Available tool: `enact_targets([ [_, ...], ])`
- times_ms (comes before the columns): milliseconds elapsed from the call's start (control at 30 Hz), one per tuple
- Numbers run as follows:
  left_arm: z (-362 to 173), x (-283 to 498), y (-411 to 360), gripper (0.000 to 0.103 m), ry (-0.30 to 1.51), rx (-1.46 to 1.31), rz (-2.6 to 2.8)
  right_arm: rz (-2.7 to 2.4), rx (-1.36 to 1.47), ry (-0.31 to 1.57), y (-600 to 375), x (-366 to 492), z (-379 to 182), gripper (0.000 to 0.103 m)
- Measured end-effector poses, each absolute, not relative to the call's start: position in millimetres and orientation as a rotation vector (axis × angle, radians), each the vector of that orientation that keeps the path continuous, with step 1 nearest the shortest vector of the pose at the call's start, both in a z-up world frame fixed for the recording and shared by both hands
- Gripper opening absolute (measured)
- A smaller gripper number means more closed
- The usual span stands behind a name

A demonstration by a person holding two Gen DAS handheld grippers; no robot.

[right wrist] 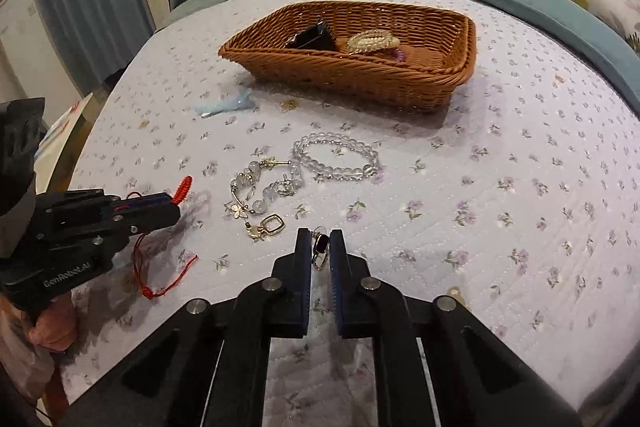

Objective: Organize jewelry
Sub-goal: 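Grasp the red string bracelet with the left tool while the right tool grasps the black earring, then carry the red bracelet and earring toward the basket with both tools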

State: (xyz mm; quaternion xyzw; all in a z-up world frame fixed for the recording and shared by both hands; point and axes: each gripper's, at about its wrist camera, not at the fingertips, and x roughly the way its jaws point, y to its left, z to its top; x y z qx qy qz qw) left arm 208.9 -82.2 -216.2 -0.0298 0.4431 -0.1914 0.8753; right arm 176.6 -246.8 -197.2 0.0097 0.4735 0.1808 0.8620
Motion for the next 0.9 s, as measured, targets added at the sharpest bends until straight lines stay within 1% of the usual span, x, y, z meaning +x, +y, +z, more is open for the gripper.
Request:
enact_targets([
  [133,-201,208,-79,0.008,0.889,-0.070,-0.409,0.390,0.051,0.967,-251,178,-183,0.012],
  [367,-158,217,-76,0.008,0.785,-0.048,-0.425,0.391,0.051,0.867,-257,191,-139,0.012],
  [667,-89,272,-75,0.008,0.621,-0.007,-0.424,0.333,0.021,0.771,-262,247,-103,0.012],
  [900,-74,328,-69,0.008,0.622,-0.155,-0.489,0.318,0.116,0.768,-276,299,-100,0.012],
])
